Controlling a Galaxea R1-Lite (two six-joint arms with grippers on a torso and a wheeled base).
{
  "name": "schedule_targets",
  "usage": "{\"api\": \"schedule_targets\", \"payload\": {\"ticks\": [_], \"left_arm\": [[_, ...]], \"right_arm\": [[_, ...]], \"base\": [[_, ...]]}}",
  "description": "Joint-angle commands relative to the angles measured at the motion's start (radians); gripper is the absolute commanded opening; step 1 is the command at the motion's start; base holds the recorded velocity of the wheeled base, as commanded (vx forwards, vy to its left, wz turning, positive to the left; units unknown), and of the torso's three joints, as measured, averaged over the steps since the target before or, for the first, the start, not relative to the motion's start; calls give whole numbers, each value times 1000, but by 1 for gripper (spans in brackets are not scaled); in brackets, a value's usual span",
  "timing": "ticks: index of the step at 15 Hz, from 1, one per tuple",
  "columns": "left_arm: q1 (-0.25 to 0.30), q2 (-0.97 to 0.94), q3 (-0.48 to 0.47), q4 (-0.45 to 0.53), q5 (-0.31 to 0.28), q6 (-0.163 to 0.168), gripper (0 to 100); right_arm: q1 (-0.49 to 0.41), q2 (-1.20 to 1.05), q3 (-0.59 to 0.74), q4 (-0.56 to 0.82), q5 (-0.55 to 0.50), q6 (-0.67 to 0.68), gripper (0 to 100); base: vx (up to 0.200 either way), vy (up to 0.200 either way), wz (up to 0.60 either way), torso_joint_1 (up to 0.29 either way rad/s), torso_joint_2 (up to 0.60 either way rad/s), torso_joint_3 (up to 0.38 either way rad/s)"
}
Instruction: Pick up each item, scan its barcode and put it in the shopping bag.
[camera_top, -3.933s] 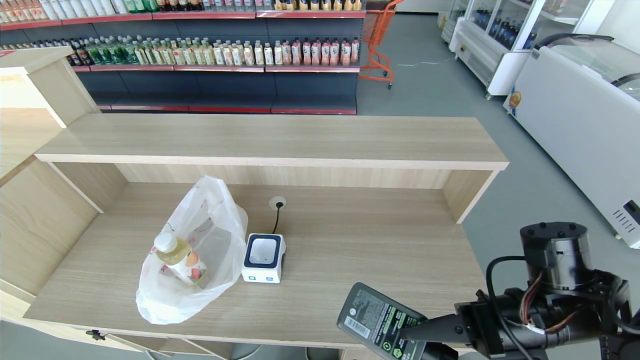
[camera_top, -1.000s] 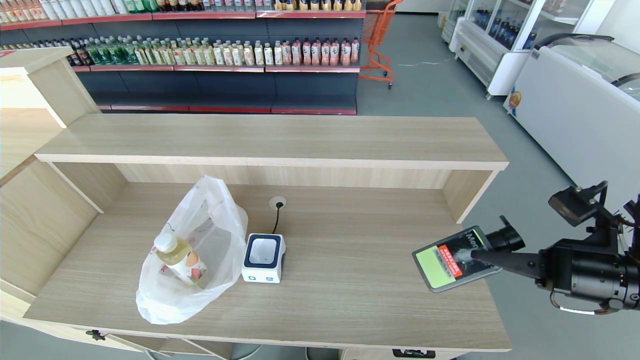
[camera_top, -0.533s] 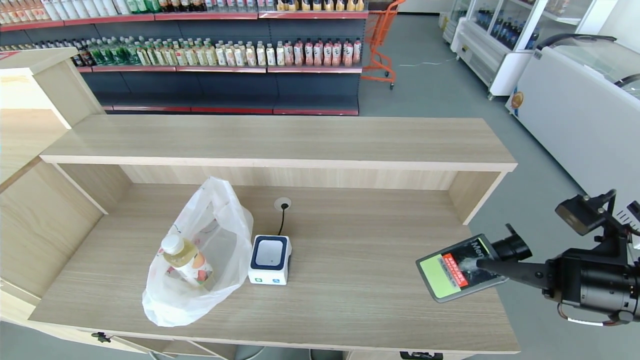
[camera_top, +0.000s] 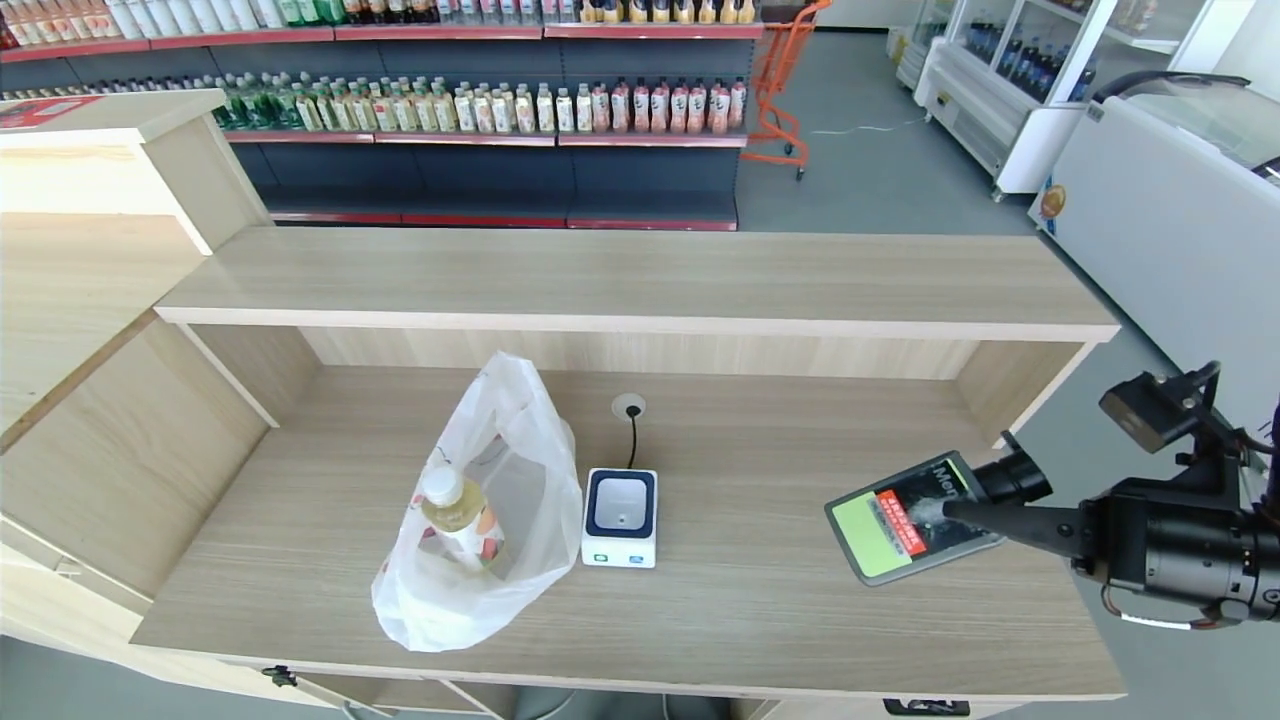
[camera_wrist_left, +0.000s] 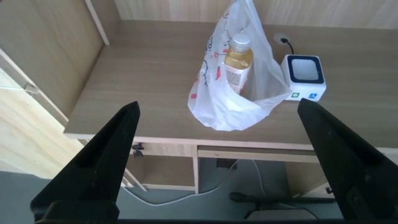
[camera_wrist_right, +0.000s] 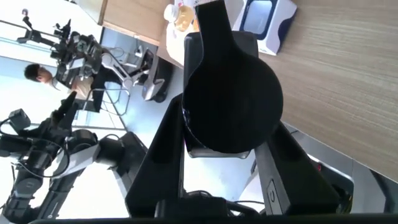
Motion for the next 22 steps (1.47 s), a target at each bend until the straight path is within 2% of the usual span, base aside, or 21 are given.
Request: {"api": "schedule_targets", "payload": {"ticks": [1,4,6,8,9,13,19,22], "left_arm": [[0,0,0,0,0,0,100],[0,0,0,0,0,0,100],[0,0,0,0,0,2,100],[0,0,0,0,0,2,100],[0,0,0,0,0,2,100],[0,0,0,0,0,2,100],[0,0,0,0,0,0,100],[0,0,0,0,0,0,100]], "right_arm": [[1,57,-16,-5,0,-45,0],[1,140,-29,-14,-3,-195,0],[16,189,-56,-15,-67,-238,0],[27,246,-82,-51,-115,-264,0],[37,308,-102,-123,-129,-283,0],[94,433,-119,-278,-192,-283,0],[105,525,-179,-285,-222,-286,0],[119,598,-230,-318,-293,-295,0]], "base": [[0,200,0,7,27,-2],[0,200,0,2,2,1],[0,200,0,2,-2,7],[0,0,0,0,0,0],[0,0,0,0,0,0],[0,0,0,0,0,0],[0,0,0,0,0,0],[0,0,0,0,0,0]]}}
